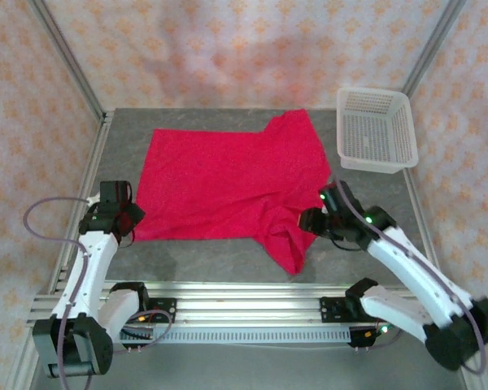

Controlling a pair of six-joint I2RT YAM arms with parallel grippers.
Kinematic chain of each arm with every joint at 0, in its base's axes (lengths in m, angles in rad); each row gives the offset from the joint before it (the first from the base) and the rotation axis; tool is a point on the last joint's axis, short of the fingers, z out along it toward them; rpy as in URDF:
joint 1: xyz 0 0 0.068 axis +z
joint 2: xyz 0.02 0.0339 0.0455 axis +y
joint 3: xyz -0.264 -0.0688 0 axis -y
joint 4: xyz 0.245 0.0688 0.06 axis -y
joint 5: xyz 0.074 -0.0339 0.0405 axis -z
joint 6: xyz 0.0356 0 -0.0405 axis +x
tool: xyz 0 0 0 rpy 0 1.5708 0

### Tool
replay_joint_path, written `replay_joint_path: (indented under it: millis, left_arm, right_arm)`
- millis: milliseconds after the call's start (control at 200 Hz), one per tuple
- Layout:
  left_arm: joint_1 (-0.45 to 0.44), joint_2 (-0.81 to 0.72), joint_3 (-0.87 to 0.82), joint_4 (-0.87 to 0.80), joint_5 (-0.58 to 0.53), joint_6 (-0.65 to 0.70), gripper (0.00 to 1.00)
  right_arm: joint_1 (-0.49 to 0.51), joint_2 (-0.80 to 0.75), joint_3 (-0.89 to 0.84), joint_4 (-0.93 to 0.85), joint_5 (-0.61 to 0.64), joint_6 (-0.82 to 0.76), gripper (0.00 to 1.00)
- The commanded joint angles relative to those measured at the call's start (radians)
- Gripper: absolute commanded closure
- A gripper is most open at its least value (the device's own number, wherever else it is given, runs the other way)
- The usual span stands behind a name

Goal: Fold the inside-out t-shirt
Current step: Move the T-shirt to the center of the table.

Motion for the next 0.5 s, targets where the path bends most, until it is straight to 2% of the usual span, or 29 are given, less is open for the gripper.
replay_joint_path:
  millis: [0,110,265,375,495]
  left_arm:
    - [-0.095,0.05,0.057,0.059,-0.022,-0.005,0.6]
    - [-0.133,0.21,0.065,0.181,0.085,-0.023,0.61]
    - [-0.128,0.465,0.102,0.3,0.133,-0.05,0.68]
    - [-0.094,0.602,0.162,0.335,0.153,-0.048,0.68]
    - [-0.028,0.746,0.254,0.336,0.141,-0.03,0.68]
  right_arm:
    - [-0.012,0.217,0.077,0.171,0.085,-0.002,0.52]
    - [-0.083,0.45,0.167,0.197,0.112,-0.012,0.57]
    - [-0.194,0.693,0.255,0.276,0.01,-0.009,0.6]
    - [-0.225,0.83,0.349,0.287,0.005,-0.022,0.68]
    - [-0.245,0.95,0.464,0.275,0.051,-0.02,0.68]
